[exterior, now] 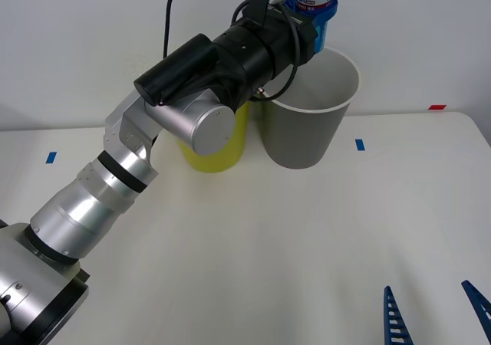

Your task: Put cans in the gray bin and PET bottles in the light green bin.

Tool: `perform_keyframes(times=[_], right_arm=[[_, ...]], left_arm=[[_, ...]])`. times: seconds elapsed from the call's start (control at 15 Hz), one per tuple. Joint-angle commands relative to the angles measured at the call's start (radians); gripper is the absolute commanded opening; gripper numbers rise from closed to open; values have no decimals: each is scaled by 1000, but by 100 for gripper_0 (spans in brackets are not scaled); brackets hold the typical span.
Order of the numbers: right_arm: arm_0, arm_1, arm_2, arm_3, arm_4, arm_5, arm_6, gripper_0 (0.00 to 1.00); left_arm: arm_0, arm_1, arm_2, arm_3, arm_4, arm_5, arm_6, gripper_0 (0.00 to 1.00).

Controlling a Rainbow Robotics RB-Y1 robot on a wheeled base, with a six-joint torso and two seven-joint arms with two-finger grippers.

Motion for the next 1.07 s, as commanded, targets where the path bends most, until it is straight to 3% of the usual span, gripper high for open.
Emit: perform_keyframes(times=[0.07,0.2,0.93,1.0,1.07], right_arm=[[0,0,0,0,0,0,0,100],[0,0,0,0,0,0,0,100],[0,0,0,0,0,0,0,100],[0,0,0,0,0,0,0,100],[0,0,0,0,0,0,0,100]], left_arm=[[-4,-18,-20,50,-16,-81,-11,0],[-32,-32,-64,154,-19,-226,-15,0],[-39,-35,-67,171,-11,-223,-16,0],[-41,-35,-67,176,-10,-222,-13,20],[-39,-35,-67,176,-7,-211,-11,61]])
